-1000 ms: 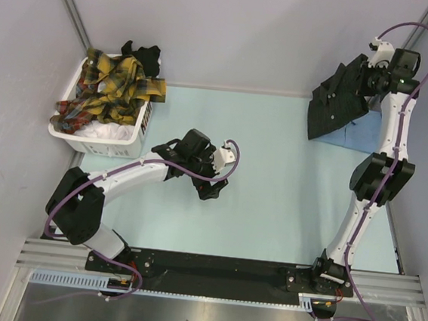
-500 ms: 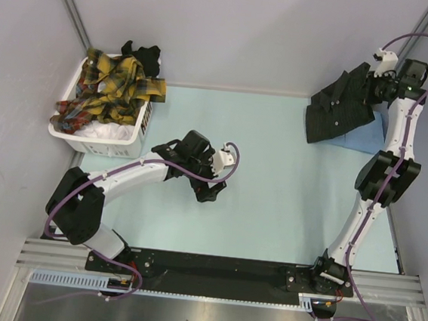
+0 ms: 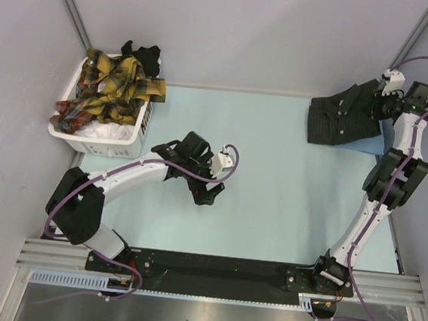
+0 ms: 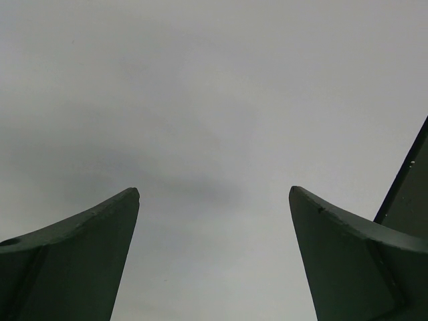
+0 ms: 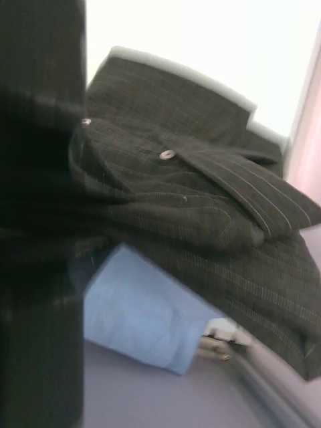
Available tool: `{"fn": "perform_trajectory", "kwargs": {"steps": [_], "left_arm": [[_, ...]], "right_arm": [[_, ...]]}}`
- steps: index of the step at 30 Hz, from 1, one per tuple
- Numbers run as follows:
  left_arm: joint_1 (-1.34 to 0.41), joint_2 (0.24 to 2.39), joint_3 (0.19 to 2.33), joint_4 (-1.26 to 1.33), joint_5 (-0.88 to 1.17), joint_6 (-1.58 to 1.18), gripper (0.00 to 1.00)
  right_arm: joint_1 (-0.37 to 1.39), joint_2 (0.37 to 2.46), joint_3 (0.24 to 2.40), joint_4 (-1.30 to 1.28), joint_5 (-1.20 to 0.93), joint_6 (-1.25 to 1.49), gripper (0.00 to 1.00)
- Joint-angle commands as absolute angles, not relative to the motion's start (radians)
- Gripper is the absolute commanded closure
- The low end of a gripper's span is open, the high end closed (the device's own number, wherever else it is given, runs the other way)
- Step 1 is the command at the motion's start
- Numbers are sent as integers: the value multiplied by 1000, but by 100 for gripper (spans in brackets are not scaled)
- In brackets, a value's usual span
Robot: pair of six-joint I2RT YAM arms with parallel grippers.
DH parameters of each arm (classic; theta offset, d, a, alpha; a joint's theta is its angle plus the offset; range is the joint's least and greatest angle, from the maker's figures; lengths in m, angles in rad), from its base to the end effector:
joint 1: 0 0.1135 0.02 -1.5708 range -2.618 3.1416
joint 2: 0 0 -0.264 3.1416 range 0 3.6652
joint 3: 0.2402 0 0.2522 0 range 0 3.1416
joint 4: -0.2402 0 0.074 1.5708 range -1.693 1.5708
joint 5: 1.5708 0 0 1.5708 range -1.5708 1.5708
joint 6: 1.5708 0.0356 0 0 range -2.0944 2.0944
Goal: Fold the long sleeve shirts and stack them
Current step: Neatly place the folded shirt to the corner
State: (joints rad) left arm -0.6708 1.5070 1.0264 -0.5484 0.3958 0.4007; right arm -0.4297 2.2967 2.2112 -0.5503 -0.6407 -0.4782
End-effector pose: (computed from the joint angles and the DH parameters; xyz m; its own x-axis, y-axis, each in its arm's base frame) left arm 0.2290 -0.1992 0.2254 -0.3335 0.7241 -0.6037 0.9333 0.3440 -0.1030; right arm 0.4879 -0.2002 0.2889 -0.4318 -0.2079 -0.8777 -0.3401 0.9388 -0.0551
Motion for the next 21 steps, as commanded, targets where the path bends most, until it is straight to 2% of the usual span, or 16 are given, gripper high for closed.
{"fn": "perform_trajectory", "kwargs": {"steps": [1, 2, 4, 5, 7, 8, 9, 13, 17, 21], "left_arm": [[-646, 1482, 1032, -584, 440, 393, 1], [-640, 1477, 1037, -589, 443, 391, 1], [-623, 1467, 1042, -589, 448, 377, 1], [-600, 1460, 1046, -588, 451, 371, 0], [-575, 1437, 1048, -566, 459, 347, 0], [-549, 1427, 1046, -555, 463, 338, 1], [-537, 1402, 1043, -531, 468, 321, 0], [-489, 1342, 1054, -486, 440, 290, 1], [-457, 1298, 1098, -471, 405, 253, 1], [-439, 1292, 1208, -510, 279, 172, 0]], "right_arm": [[-452, 2280, 2065, -249, -611, -545, 49], [-460, 2278, 2021, -203, -580, -546, 34], [-471, 2279, 2014, -123, -505, -538, 25], [-477, 2278, 2046, -115, -489, -531, 17], [-494, 2279, 2100, -124, -465, -520, 11], [-497, 2278, 2165, -130, -457, -515, 3], [-505, 2278, 2196, -141, -451, -515, 0], [-508, 2249, 2310, -213, -439, -508, 0], [-502, 2140, 2321, -274, -485, -438, 0], [-473, 2028, 2290, -383, -564, -350, 0]]}}
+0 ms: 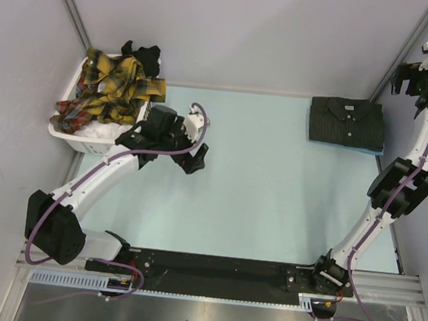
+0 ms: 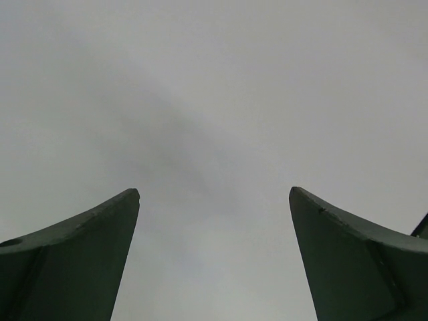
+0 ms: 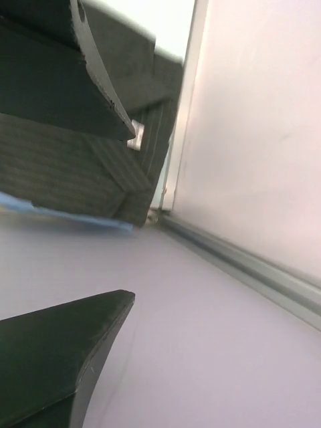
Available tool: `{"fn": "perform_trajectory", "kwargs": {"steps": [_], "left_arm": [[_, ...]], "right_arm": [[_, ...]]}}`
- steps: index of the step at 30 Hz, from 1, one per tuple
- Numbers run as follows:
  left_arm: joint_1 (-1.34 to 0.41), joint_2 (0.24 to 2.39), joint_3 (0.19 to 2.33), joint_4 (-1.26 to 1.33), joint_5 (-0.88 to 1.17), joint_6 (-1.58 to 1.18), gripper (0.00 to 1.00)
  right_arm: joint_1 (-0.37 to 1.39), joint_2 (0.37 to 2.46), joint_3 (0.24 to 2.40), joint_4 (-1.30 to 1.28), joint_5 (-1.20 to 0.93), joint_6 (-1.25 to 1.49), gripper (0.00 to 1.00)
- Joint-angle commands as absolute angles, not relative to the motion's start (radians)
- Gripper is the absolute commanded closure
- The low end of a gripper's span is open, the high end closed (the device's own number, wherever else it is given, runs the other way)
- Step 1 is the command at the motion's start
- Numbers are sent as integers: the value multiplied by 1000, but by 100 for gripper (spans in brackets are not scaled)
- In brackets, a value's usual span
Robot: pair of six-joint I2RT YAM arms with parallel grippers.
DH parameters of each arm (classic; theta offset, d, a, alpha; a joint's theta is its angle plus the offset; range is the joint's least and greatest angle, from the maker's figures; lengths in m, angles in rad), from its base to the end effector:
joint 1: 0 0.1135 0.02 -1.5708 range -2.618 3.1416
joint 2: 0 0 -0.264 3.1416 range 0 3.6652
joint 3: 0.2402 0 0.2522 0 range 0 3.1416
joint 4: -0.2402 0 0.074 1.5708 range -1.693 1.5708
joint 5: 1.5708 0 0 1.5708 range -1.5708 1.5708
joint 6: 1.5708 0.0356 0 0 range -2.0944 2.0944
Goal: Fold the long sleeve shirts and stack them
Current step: Neatly place the folded shirt to the corner
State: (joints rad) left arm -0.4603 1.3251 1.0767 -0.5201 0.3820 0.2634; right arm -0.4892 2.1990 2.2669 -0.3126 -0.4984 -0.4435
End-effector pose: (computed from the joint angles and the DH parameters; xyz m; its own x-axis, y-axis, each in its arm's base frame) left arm 0.2494 -0.1385 0.2931 -0.4314 0.4836 -0.7616 0.7920 0.6073 -0.0630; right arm 0.4649 -0.2282 0.3781 -0.1946 -0.3234 -0.9260 -0.0887 0.9460 -0.3117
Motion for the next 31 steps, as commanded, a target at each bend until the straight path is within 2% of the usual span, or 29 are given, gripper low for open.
{"fn": "perform_trajectory", "kwargs": {"steps": [1, 4, 6, 9, 11, 14, 18, 21, 28, 31], "left_arm": [[-430, 1311, 1277, -534, 279, 167, 0], [-416, 1345, 1402, -633, 287, 163, 0], [-397, 1371, 1445, -695, 329, 153, 1], [-371, 1410, 1465, -770, 383, 120, 1], [-362, 1437, 1447, -814, 385, 112, 1], [-347, 1419, 1347, -813, 357, 113, 1], [-342, 1352, 1160, -750, 350, 92, 1], [-344, 1299, 1053, -709, 333, 112, 1], [-344, 1236, 962, -718, 314, 117, 1], [-344, 1218, 995, -715, 302, 114, 0]], "right_arm": [[-459, 2002, 2242, -409, -574, -333, 0], [-427, 1907, 2146, -478, -627, -229, 0], [-393, 1858, 2108, -556, -693, -172, 0], [-290, 1778, 1984, -636, -684, -146, 0], [-206, 1718, 1763, -620, -657, -127, 0], [-88, 1568, 1445, -557, -628, -124, 0], [30, 1408, 1176, -502, -591, -120, 0], [52, 1313, 1044, -509, -588, -120, 0], [34, 1217, 976, -563, -522, -199, 0], [23, 1204, 988, -571, -520, -201, 0]]}}
